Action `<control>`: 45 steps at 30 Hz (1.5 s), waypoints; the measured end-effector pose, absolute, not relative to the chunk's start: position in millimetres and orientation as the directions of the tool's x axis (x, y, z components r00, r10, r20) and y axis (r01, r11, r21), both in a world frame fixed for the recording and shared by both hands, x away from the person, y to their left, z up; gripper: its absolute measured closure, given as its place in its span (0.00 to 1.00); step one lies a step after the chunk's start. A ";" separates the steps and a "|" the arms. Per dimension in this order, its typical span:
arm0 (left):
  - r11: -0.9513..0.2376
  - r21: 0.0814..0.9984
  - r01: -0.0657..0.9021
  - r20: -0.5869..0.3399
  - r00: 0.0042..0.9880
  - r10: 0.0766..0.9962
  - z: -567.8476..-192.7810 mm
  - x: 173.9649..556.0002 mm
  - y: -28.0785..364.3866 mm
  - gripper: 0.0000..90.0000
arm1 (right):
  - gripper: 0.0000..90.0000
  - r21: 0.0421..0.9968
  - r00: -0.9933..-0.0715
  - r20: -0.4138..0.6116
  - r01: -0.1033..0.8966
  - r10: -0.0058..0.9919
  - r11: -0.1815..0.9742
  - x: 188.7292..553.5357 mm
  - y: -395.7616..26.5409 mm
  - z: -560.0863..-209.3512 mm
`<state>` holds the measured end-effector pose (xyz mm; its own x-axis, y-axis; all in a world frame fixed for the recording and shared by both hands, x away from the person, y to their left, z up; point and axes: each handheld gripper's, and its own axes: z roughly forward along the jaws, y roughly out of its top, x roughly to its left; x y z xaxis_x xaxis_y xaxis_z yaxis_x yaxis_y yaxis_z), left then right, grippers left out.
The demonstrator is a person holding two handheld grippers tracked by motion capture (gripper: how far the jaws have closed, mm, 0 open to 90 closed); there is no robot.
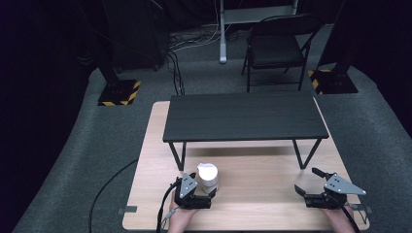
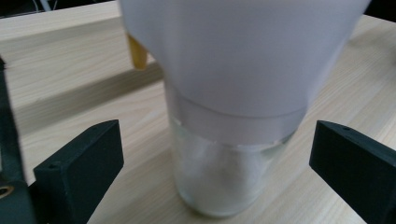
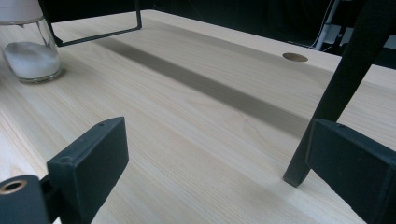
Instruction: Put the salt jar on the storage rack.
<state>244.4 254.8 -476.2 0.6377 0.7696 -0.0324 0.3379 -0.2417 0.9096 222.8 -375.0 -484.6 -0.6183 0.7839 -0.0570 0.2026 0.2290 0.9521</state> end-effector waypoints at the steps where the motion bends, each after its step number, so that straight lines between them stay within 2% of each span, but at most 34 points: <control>1: -0.234 0.911 0.340 -0.042 0.640 0.767 -478.0 247.0 254.2 0.04 | 0.05 0.952 -0.619 -0.057 0.203 0.784 0.229 222.9 -374.9 -484.6; 7: -0.202 0.926 0.318 -0.052 0.640 0.766 -487.3 253.3 250.2 0.07 | 0.05 0.952 -0.620 -0.054 0.204 0.783 0.227 222.7 -375.3 -484.8; 12: -0.231 0.922 0.310 -0.029 0.651 0.758 -491.0 257.7 248.5 0.11 | 0.05 0.952 -0.619 -0.053 0.205 0.783 0.227 222.8 -375.3 -485.0; 13: -0.222 0.923 0.313 -0.037 0.648 0.760 -492.2 258.0 249.0 0.13 | 0.05 0.952 -0.620 -0.054 0.205 0.783 0.227 222.8 -375.2 -484.9; 17: -0.194 0.935 0.296 -0.052 0.657 0.752 -497.4 257.2 249.6 0.33 | 0.05 0.952 -0.620 -0.056 0.204 0.783 0.229 222.2 -375.1 -484.9; 21: -0.243 0.932 0.270 0.000 0.669 0.743 -493.4 256.3 246.2 0.34 | 0.06 0.952 -0.618 -0.054 0.204 0.784 0.227 222.2 -375.6 -485.0; 27: -0.280 0.922 0.269 0.027 0.675 0.737 -486.7 255.6 243.6 0.34 | 0.06 0.952 -0.619 -0.053 0.206 0.784 0.227 222.2 -375.2 -484.6; 37: -0.281 0.934 0.219 0.046 0.708 0.705 -473.0 251.5 242.6 0.34 | 0.06 0.952 -0.619 -0.054 0.205 0.784 0.228 221.8 -375.3 -484.7; 45: -0.209 0.963 0.172 0.019 0.728 0.685 -447.9 250.9 241.0 0.34 | 0.06 0.951 -0.622 -0.054 0.207 0.781 0.231 222.4 -374.9 -484.9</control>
